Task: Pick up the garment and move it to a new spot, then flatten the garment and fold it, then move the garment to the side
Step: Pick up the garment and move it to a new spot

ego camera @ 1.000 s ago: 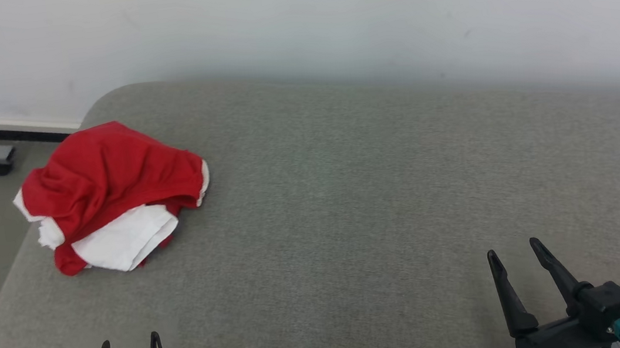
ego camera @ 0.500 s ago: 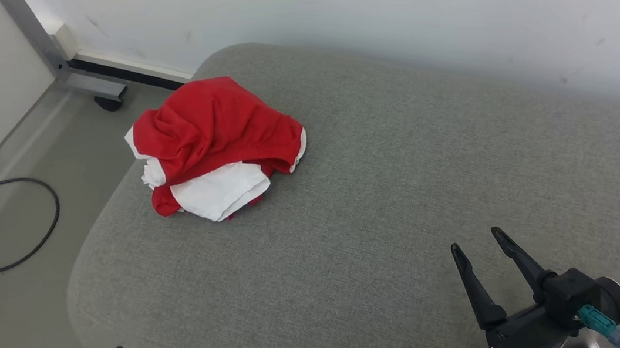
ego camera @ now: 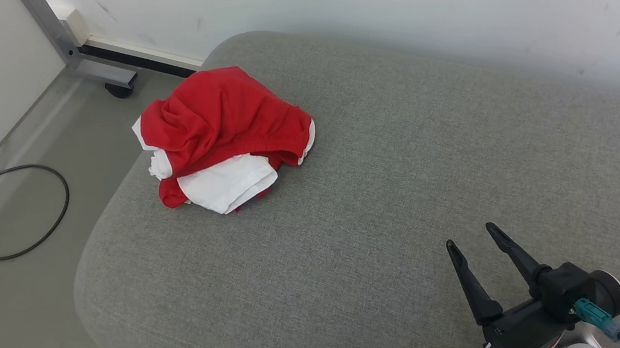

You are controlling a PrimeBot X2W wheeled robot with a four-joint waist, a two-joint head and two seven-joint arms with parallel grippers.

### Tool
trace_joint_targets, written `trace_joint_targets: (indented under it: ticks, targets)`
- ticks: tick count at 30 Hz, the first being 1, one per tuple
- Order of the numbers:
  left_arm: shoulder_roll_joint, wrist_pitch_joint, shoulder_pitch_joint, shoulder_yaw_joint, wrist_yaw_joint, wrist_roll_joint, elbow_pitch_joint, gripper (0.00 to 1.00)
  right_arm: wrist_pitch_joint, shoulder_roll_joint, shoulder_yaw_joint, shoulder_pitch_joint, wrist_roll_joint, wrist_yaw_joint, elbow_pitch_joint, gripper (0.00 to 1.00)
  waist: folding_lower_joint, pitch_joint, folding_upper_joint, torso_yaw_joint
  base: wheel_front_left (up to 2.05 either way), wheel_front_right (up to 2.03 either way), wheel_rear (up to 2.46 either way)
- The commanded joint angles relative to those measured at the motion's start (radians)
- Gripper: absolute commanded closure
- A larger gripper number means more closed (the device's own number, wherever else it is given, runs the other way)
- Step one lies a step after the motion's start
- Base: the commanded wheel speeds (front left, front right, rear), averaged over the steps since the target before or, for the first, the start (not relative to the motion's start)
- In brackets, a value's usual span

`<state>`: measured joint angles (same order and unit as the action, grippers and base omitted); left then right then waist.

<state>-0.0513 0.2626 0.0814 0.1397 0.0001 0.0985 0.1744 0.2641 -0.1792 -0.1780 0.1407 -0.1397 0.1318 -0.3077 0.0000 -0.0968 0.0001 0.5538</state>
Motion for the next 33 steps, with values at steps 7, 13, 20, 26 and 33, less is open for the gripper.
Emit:
trace_joint_targets:
  ticks: [7, 13, 20, 26, 33]
  targets:
    - [0.002, 0.004, -0.031, -0.008, -0.018, 0.008, 0.025, 0.00, 0.001, -0.012, 0.030, -0.021, 0.001, -0.002, 0.012, 0.00, 0.0000, -0.013, -0.0001, -0.005, 0.00, 0.00, 0.00]
    - [0.002, 0.004, -0.102, 0.000, -0.061, 0.006, 0.056, 0.00, 0.001, -0.028, 0.060, -0.040, 0.010, -0.002, 0.036, 0.00, 0.0000, -0.039, -0.0001, -0.009, 0.00, 0.00, 0.00]
    - [-0.015, 0.004, -0.254, 0.025, -0.104, 0.001, 0.119, 0.00, 0.000, -0.072, 0.076, -0.038, 0.023, -0.002, 0.093, 0.00, 0.0000, -0.110, -0.0001, -0.055, 0.00, 0.00, 0.00]
    - [-0.055, 0.004, -0.389, 0.034, -0.117, -0.031, 0.173, 0.00, 0.001, -0.120, 0.052, 0.003, 0.016, -0.002, 0.141, 0.00, 0.0000, -0.178, -0.0001, -0.126, 0.00, 0.00, 0.00]
    - [-0.115, 0.004, -0.543, 0.042, -0.123, -0.029, 0.266, 0.00, 0.001, -0.157, 0.028, 0.038, 0.007, -0.002, 0.182, 0.00, 0.0000, -0.235, -0.0001, -0.196, 0.00, 0.00, 0.00]
